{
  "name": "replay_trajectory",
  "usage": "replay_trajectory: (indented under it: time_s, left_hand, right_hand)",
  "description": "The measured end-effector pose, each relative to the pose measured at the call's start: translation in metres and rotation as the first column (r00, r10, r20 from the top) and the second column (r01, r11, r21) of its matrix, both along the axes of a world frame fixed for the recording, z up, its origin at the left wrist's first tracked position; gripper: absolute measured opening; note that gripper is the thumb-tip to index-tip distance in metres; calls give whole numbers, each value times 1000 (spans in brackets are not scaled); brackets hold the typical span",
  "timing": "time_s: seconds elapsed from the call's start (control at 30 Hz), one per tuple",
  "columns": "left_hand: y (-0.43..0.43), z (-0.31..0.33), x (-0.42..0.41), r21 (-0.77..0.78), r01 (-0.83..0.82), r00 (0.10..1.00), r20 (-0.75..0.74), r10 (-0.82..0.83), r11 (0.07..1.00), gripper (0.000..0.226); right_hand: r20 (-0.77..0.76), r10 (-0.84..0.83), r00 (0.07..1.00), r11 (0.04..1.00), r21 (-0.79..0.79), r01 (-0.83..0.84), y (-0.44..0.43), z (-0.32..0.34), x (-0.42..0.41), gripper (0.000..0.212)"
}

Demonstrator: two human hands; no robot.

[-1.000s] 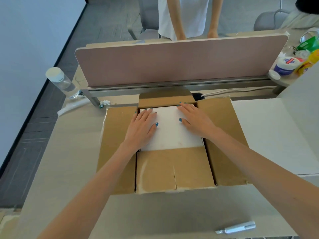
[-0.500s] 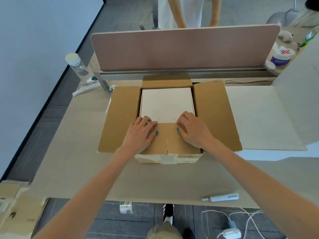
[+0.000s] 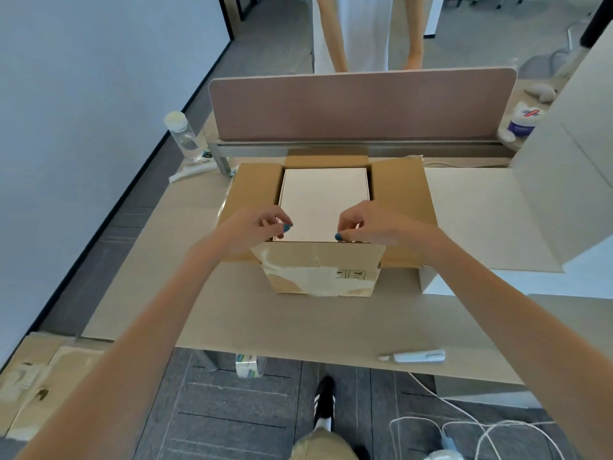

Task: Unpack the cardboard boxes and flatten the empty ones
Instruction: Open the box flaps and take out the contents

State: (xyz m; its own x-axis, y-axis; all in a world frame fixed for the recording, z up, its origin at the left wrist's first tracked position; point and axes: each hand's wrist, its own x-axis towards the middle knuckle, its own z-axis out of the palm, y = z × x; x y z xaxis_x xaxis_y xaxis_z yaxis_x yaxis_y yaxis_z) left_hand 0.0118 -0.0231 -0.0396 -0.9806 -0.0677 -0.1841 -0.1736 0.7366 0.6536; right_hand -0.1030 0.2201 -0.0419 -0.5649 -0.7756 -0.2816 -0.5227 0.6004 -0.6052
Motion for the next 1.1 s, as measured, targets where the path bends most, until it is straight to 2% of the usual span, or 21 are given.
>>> replay_trajectory:
  time_s: [0.1,0.17,0.27,0.4,0.53,0.63,0.73,0.9,1.0,1.1]
  left_hand:
    - [6,-13,17,33,-6,997,75,4,999,24]
    - [9,-26,26,21,-22,996,87,21,1000,33]
    - [11,-50,35,-56,-10,991,134,18,998,51]
    - [18,-68,40,-303,23,983,179,33,953,86]
    - [25,-88,42,-376,-41,983,152,105,926,110]
    - [26,-107,38,-399,-101,983,101,153,911,121]
    - [26,-123,37,-444,-161,982,13,186,881,121]
    - [32,-142,38,-522,-241,971,-128,203,819,104]
    - [36,-147,35,-552,-266,964,-139,228,790,94]
    - [35,-148,34,-567,-266,964,-141,226,780,89]
  right_hand:
    - [60,13,998,1000,23,-15,11,-12,13,11]
    - [52,6,999,999,34,-7,17,-25,20,17]
    - [-10,4,1000,996,84,-4,26,-43,29,44]
    - [-170,42,984,989,148,-17,32,-65,42,84]
    - [-235,56,970,984,176,-14,31,-89,44,103]
    - [-357,56,933,984,178,9,33,-107,46,103]
    - [-482,35,876,989,142,39,34,-123,48,96]
    - [-623,-68,780,990,56,131,26,-144,53,85]
    - [-689,-68,722,985,68,158,23,-151,55,72]
    - [-713,-59,698,980,91,176,21,-151,55,70]
